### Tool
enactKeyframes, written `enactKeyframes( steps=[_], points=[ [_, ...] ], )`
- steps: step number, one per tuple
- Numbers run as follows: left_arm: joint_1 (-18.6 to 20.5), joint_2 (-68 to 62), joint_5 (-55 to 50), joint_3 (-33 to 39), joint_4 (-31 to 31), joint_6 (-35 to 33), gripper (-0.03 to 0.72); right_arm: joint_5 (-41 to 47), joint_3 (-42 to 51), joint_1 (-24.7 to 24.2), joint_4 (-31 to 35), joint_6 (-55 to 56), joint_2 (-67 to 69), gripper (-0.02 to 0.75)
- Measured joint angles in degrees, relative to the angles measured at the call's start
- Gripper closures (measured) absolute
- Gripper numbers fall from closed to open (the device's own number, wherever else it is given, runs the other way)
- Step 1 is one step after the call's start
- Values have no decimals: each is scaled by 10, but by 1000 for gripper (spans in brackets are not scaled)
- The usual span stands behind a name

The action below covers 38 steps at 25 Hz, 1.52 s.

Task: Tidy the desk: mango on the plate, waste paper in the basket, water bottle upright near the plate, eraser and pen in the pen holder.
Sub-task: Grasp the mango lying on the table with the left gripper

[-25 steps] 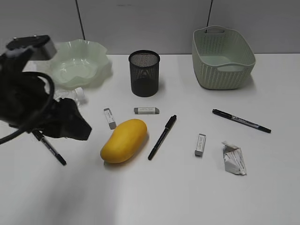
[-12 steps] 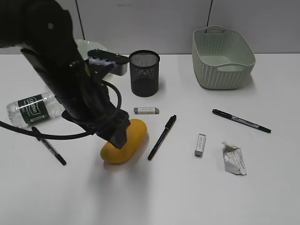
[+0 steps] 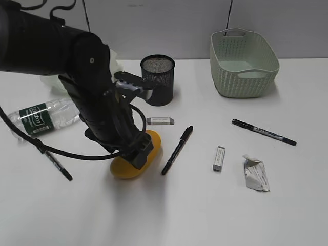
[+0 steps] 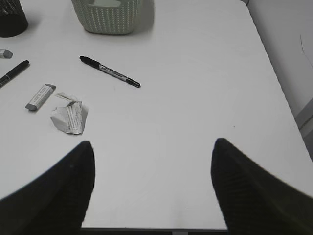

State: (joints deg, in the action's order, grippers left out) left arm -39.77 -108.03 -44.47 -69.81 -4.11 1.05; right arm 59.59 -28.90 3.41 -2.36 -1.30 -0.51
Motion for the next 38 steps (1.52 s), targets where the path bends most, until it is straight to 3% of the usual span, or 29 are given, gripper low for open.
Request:
enactKeyframes(
  steps=[26, 31, 38],
  points=[
    [0, -73, 67, -1, 3, 75, 97, 0, 0, 0, 0, 0, 0, 155],
    [0, -73, 65, -2, 3, 76, 138, 0, 0, 0, 0, 1, 0, 155],
    [0, -64, 48, -2, 3, 76, 138, 0, 0, 0, 0, 0, 0, 155]
  ],
)
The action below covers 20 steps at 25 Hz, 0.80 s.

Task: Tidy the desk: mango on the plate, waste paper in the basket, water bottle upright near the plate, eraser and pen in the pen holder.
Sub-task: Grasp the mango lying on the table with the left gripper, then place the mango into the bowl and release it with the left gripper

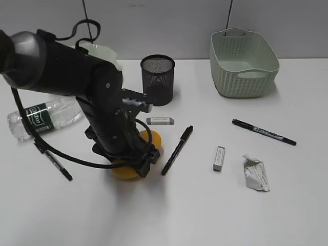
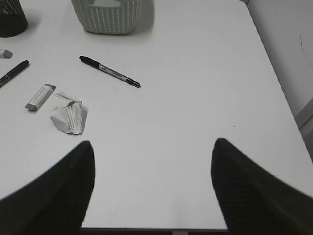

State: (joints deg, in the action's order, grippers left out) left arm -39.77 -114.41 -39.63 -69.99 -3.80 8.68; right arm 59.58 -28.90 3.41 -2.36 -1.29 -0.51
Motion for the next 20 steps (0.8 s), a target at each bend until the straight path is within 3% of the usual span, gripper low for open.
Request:
enactKeyframes(
  steps=[5, 9, 20],
  points=[
    [2, 45, -11, 0, 0, 1, 138, 0, 0, 0, 0, 0, 0, 155],
    [26, 95, -23, -9, 3, 1, 138, 0, 0, 0, 0, 0, 0, 155],
    [207, 126, -34, -128, 50, 1, 138, 0, 0, 0, 0, 0, 0, 155]
  ],
)
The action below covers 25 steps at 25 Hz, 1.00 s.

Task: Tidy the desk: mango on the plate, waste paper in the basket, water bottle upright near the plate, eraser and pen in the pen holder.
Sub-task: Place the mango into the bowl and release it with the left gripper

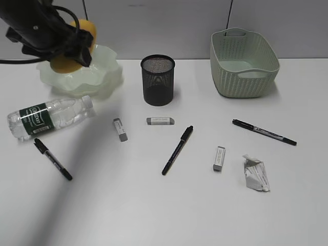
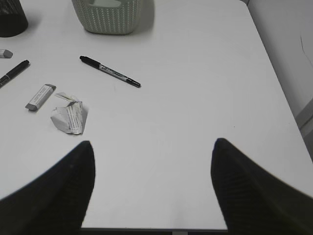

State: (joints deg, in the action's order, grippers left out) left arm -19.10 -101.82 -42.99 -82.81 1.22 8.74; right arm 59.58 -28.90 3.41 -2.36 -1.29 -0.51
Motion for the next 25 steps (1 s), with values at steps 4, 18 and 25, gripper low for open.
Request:
enactKeyframes(
  steps=[4, 18, 25],
  points=[
    [44, -25, 38, -23, 0, 0, 138, 0, 0, 0, 0, 0, 0, 155],
    [80, -213, 236, -104, 0, 0, 138, -1, 0, 0, 0, 0, 0, 155],
    [80, -274, 318, -106, 1, 0, 138, 0, 0, 0, 0, 0, 0, 155]
  ],
)
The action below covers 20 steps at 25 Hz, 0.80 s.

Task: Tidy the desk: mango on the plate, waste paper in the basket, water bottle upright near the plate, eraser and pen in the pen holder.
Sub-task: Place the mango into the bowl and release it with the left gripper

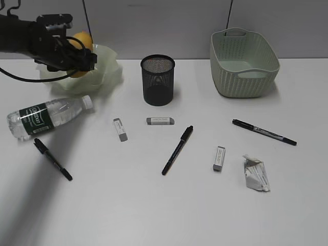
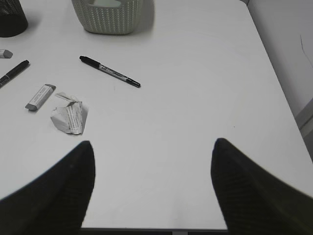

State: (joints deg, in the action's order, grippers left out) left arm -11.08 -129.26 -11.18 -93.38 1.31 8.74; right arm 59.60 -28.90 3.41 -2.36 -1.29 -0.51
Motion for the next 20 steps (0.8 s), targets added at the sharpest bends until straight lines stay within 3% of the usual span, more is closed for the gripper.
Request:
enactKeyframes(
  steps=[7, 14, 20],
  points=[
    [0, -21, 10, -2, 46, 0, 93, 0, 0, 0, 0, 0, 0, 155],
    [0, -20, 11, -4, 50, 0, 66, 0, 0, 0, 0, 0, 0, 155],
    [0, 23, -71, -4, 50, 0, 66, -1, 0, 0, 0, 0, 0, 155]
  ],
)
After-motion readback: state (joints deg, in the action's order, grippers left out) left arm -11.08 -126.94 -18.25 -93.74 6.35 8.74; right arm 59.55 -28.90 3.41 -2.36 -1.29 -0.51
